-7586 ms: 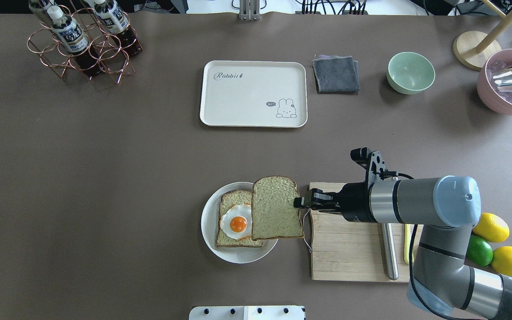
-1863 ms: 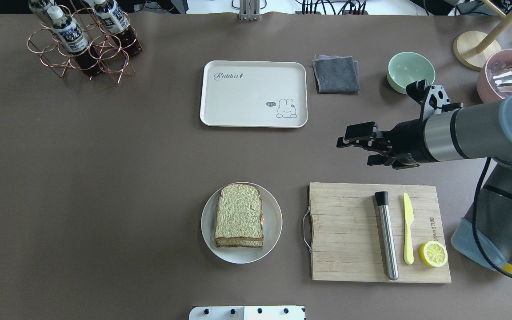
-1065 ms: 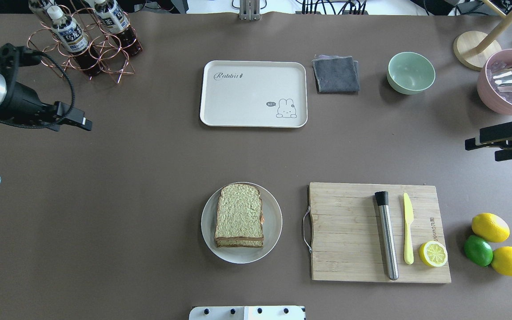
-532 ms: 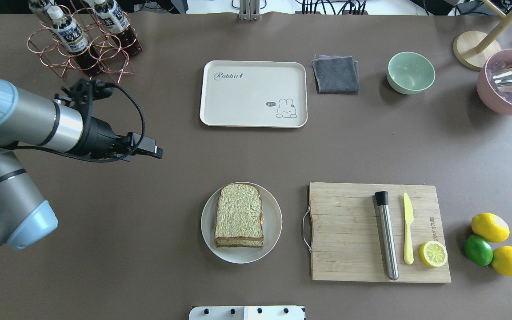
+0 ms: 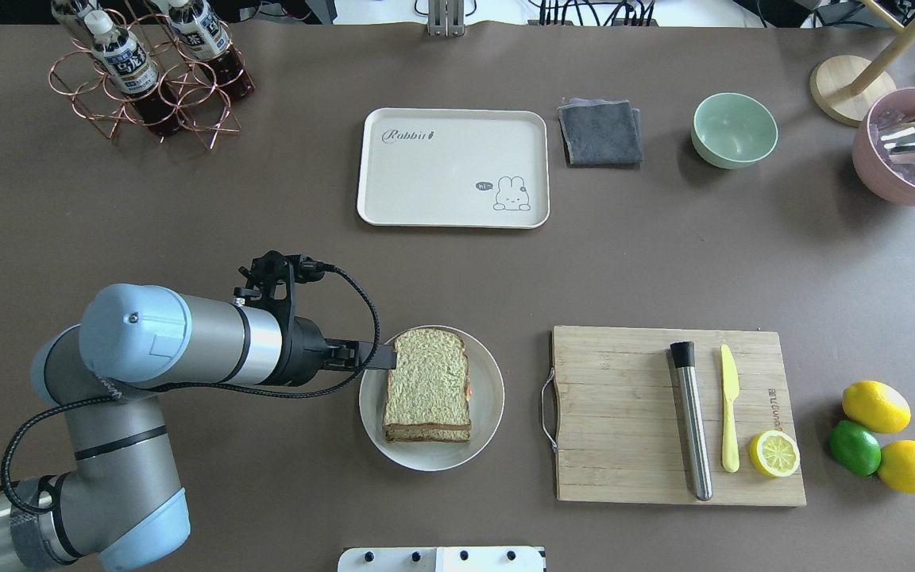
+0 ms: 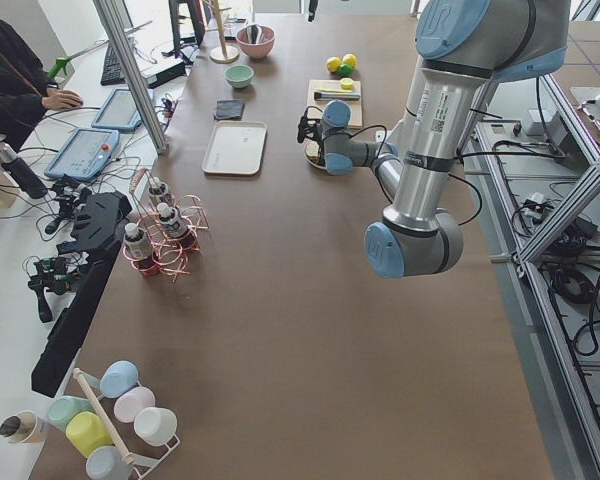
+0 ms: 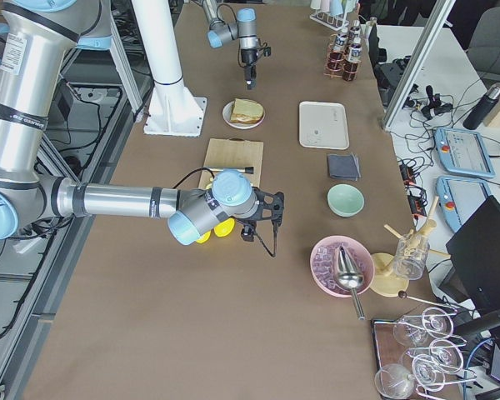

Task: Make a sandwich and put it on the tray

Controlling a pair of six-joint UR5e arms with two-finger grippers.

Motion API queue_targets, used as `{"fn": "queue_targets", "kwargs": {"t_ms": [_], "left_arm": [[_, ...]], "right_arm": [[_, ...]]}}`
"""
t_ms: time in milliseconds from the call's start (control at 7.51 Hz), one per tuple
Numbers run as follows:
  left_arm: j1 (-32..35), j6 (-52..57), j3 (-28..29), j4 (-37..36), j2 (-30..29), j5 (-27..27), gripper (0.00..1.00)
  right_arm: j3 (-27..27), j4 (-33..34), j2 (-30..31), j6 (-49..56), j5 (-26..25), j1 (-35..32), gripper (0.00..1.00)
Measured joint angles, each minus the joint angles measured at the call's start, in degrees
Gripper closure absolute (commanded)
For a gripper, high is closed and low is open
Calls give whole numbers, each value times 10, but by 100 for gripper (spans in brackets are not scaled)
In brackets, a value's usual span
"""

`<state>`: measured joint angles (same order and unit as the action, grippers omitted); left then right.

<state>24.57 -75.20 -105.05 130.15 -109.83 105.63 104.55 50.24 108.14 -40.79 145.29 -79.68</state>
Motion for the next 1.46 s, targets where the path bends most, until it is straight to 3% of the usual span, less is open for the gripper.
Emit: {"fn": "queue_targets", "kwargs": {"t_ms": [532, 799, 1198, 1464], "left_arm": [[-11, -8, 6, -2, -8, -24, 2], [-11, -6, 13, 1, -7, -32, 2], [-11, -5, 30, 1, -9, -48, 2], [-18, -5, 44, 1, -11, -49, 2]], "right_arm": [[-96, 15, -3, 145, -71, -34, 0], [-89, 103, -11, 223, -85, -66, 1], [-43, 288, -28, 389, -155, -121, 0], [-39, 369, -47, 476, -163, -168, 0]]}}
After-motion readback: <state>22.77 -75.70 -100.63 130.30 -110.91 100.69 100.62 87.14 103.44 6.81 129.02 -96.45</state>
